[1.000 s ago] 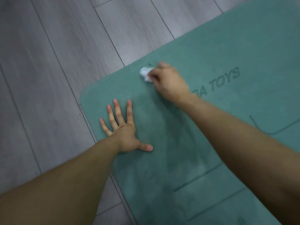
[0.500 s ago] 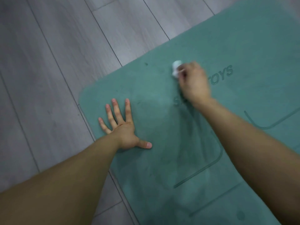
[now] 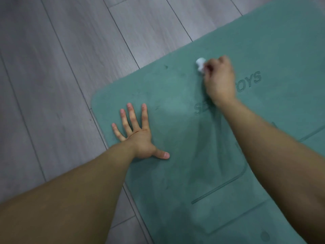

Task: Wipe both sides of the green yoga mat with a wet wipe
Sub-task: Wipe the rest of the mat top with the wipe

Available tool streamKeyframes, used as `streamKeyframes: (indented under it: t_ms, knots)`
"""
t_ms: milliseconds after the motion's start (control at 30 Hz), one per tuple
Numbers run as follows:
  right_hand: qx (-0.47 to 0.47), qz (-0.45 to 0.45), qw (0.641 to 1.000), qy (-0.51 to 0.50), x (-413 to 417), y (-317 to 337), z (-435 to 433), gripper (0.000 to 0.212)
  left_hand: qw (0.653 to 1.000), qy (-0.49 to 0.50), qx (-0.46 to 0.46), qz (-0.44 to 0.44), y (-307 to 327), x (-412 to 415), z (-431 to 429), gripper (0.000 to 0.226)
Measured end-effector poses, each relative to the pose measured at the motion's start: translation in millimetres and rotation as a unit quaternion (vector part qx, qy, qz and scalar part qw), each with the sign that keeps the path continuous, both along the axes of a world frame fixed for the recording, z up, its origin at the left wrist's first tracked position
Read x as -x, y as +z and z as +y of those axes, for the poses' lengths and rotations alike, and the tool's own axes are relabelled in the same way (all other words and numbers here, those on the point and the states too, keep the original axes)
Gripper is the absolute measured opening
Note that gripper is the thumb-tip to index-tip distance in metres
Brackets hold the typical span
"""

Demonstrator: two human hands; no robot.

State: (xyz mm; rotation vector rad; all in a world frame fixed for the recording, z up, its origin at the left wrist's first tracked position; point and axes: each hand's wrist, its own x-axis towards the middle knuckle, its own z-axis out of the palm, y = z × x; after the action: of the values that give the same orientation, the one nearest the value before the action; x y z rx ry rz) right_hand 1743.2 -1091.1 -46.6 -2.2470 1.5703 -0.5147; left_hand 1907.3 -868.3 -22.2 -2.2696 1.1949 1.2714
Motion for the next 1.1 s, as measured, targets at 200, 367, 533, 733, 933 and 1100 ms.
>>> streamKeyframes:
  t_ms: [200, 367, 533, 733, 933, 1100]
  knots:
    - [-0.044, -0.051, 0.987, 0.145, -49, -10, 68, 0.015, 1.000, -0.002, 0.002, -0.009, -1, 0, 0, 0.185]
    - [0.012, -0.082, 0.962, 0.260, -42, -1, 104, 0.033, 1.000, -0.002, 0.004, -0.014, -2, -2, 1, 0.184]
    - [0.055, -0.071, 0.992, 0.091, 2, -7, 155, 0.028, 1.000, -0.004, 0.011, -0.017, -5, -2, 1, 0.185]
    - [0.070, -0.006, 0.992, 0.106, 11, -33, 181, 0.046, 0.999, -0.002, 0.025, -0.032, -12, -2, 1, 0.187]
    - [0.084, -0.022, 0.992, 0.091, 10, -39, 178, 0.045, 0.970, 0.075, 0.229, -0.003, -27, -11, 25, 0.135]
    - [0.105, -0.022, 0.991, 0.086, 10, -44, 177, 0.044, 0.806, 0.153, 0.560, -0.117, -24, -10, 24, 0.044]
